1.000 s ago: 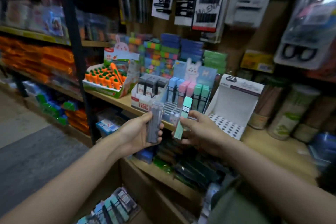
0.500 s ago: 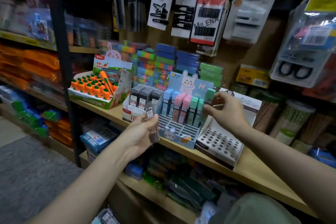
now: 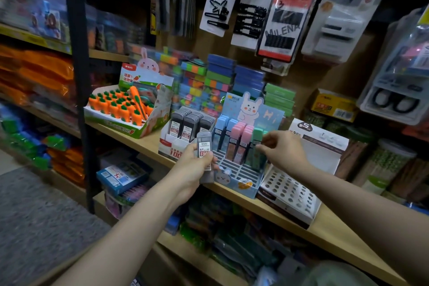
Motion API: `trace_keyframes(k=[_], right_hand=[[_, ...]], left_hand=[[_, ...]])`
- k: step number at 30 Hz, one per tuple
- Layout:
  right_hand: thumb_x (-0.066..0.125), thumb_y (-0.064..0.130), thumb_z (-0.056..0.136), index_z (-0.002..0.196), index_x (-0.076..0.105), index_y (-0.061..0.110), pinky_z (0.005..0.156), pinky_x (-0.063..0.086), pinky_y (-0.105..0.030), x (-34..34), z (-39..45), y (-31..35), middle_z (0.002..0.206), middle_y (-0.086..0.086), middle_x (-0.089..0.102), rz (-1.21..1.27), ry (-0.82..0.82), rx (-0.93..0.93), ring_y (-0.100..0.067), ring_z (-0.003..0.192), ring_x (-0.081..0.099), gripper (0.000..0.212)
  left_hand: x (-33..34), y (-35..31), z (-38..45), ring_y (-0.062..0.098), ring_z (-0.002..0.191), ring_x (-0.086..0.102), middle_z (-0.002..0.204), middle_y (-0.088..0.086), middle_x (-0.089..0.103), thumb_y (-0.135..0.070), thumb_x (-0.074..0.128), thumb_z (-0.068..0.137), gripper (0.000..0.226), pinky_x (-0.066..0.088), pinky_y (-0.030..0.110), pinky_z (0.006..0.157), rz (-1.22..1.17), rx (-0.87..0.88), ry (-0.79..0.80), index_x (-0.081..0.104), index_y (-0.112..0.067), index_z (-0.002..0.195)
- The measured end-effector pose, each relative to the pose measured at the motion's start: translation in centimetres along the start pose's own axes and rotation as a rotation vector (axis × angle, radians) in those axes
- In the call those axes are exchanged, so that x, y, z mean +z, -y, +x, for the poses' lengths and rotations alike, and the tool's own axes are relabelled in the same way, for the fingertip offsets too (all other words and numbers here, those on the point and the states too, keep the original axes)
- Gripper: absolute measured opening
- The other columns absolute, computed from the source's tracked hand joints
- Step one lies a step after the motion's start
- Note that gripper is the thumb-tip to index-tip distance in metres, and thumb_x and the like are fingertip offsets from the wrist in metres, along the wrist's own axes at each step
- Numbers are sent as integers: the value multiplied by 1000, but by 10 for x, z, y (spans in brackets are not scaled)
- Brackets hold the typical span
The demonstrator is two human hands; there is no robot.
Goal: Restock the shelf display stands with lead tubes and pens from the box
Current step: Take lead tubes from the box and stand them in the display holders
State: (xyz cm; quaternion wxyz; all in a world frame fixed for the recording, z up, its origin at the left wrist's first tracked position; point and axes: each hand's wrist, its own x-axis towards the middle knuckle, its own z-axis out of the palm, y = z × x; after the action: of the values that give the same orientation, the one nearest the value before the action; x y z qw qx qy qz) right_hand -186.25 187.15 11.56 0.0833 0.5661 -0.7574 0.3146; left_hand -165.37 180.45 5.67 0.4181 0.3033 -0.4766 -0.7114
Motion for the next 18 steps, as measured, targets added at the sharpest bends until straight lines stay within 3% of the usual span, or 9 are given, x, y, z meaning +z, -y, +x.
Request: trace_keyframes(k=[3,6,11,14,18], right_hand=[[76,29,82,102,73,12,77,58,-31,4,4,4,89,1,72,-17,18,17,-11,80,66,26],[76,30,83,98,72,13,64,51,-21,9,4,6,78,6,66,-39,40,44,-7,75,63,23],[76,32,82,92,71,15,70,59,-39,17,-2,5,80,2,70,-187,56,67,-16,76,66,20],[79,30,79,89,70,15,70,59,-38,14,-1,5,74,5,68,-174,32,55,-12,71,65,20],[79,32,79,104,60,22,68,57,-33,10,-4,7,84,7,67,-72,-88,-3,-13,75,64,33]], left_hand=[[-4,-2,7,11,69,67,84,2,67,-13,57,95,15,50,27,54,6,1,-14,54,-24,105],[-5,-1,10,10,69,68,84,3,68,-13,57,95,16,51,28,58,-7,-1,-21,54,-24,105],[-8,-2,14,10,68,69,86,3,70,-12,58,94,19,52,27,60,7,9,-42,54,-24,109],[-9,-3,12,10,69,69,86,3,69,-11,58,94,18,51,27,60,-14,16,-37,55,-24,106],[-10,-3,8,9,69,69,88,4,69,-12,58,94,17,51,28,59,-15,22,-37,55,-24,106]])
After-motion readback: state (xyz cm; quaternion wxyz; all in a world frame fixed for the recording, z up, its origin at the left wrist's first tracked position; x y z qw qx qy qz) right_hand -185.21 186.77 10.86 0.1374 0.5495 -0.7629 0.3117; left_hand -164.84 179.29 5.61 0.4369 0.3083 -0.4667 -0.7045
